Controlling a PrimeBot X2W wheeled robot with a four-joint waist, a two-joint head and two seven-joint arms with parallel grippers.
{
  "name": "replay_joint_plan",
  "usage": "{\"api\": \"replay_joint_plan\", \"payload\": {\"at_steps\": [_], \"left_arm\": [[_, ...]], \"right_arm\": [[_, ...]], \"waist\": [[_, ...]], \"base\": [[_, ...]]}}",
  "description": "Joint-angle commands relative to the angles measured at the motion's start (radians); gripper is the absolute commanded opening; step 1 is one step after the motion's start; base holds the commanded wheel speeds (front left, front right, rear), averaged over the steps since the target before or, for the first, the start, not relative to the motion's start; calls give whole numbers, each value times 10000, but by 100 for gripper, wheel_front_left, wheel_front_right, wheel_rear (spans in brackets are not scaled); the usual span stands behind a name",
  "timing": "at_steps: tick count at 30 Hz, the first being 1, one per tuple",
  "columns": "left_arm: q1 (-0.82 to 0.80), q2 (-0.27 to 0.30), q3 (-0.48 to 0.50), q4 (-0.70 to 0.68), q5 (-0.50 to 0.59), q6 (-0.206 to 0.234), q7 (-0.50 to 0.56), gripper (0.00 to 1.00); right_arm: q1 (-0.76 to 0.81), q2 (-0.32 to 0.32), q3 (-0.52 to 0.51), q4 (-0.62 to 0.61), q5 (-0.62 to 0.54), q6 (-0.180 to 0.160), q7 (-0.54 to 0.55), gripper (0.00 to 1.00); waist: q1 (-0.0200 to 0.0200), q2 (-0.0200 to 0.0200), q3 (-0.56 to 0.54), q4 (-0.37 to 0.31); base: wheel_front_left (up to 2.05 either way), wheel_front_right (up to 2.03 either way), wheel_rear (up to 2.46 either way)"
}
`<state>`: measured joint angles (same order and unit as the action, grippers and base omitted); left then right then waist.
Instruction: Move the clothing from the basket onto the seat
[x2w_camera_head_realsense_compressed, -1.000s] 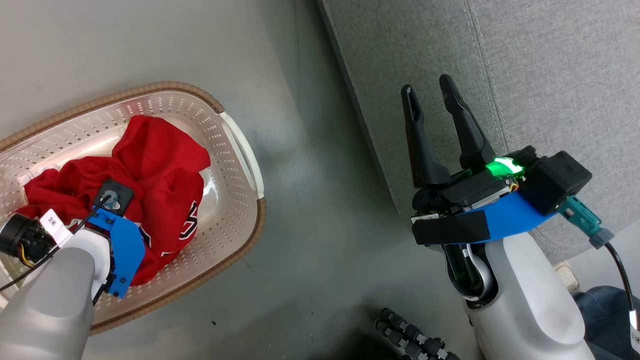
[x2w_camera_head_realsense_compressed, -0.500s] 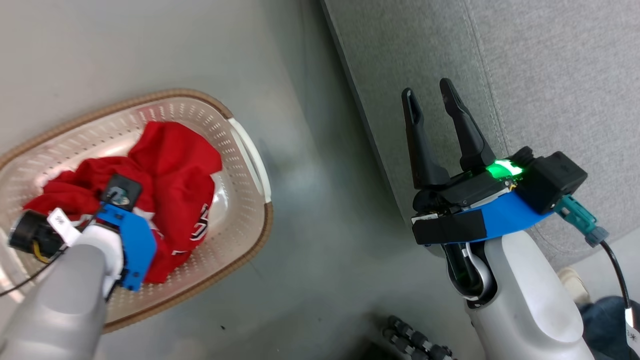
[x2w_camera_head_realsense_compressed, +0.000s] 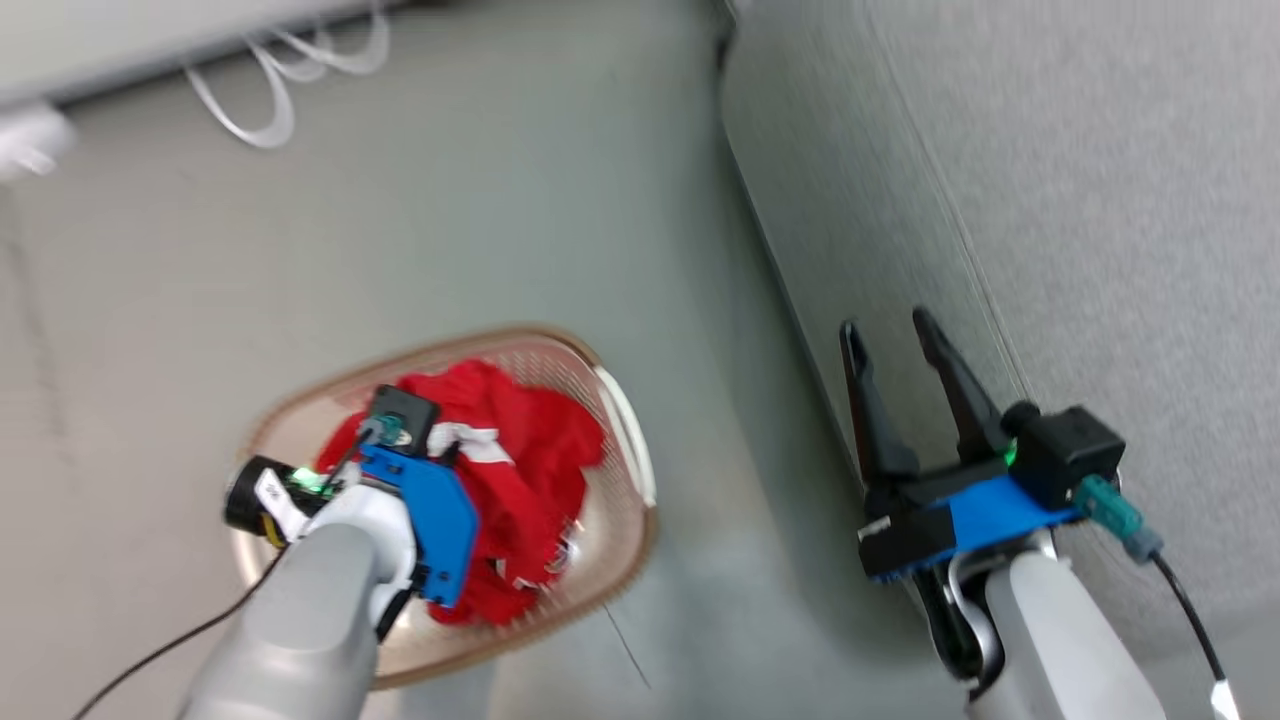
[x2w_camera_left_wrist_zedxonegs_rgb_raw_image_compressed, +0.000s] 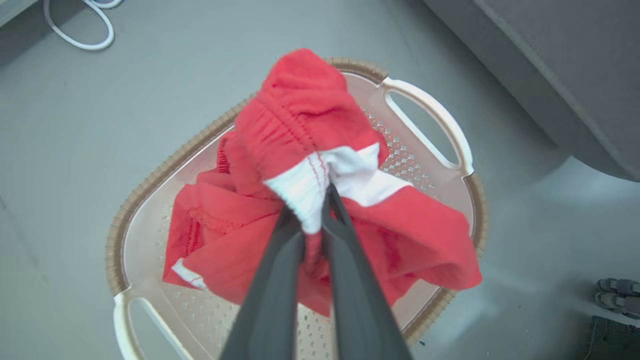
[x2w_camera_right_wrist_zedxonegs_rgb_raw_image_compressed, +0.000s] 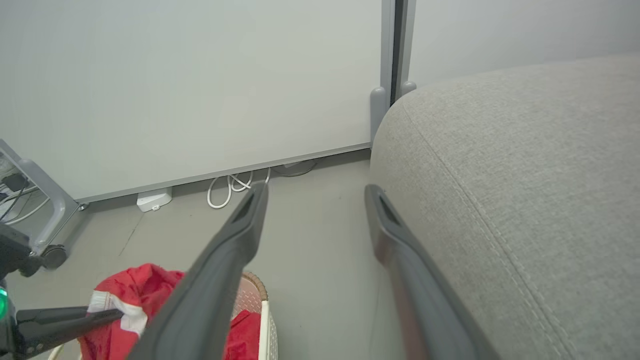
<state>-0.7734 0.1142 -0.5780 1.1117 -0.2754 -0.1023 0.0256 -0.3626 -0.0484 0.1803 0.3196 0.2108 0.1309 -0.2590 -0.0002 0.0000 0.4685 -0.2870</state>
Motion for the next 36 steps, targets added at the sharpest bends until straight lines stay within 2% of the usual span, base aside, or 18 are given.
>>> {"api": "replay_joint_plan", "payload": {"at_steps": [1, 5, 10, 17, 19, 26, 36], "left_arm": [[149, -85, 5, 12, -90, -48, -104, 0], [112, -459, -136, -129, -409, -178, -365, 0], [-199, -615, -548, -776, -860, -258, -519, 0], [-482, -616, -1801, -2998, -2685, -288, 6, 0], [-633, -619, -2150, -3464, -3106, -250, 143, 0], [-1311, -623, -3113, -4260, -4128, 286, 232, 0], [-1635, -624, -4009, -4064, -5035, 685, -64, 0]], "right_arm": [[213, -33, -54, 33, -86, -3, 53, 100], [910, -33, -338, 65, -336, -1, 393, 100], [1640, -33, -444, -246, -352, -3, 810, 100], [2335, -31, -399, -684, -346, -3, 1258, 100], [2478, -30, -347, -769, -361, -3, 1375, 100], [2728, -31, -184, -1123, -272, -3, 1667, 100], [2885, -30, 68, -1581, -333, -3, 1904, 100]], "waist": [[2, 0, -1696, 1279], [2, 0, -2784, 1917], [2, 0, -3666, 2416], [2, 0, -4429, 2833], [2, 0, -4608, 2878], [2, 0, -4891, 2825], [2, 0, -4974, 2614]], "base": [[0, 0, 0], [0, 0, 0], [0, 0, 0], [0, 0, 0], [0, 0, 0], [0, 0, 0], [0, 0, 0]]}}
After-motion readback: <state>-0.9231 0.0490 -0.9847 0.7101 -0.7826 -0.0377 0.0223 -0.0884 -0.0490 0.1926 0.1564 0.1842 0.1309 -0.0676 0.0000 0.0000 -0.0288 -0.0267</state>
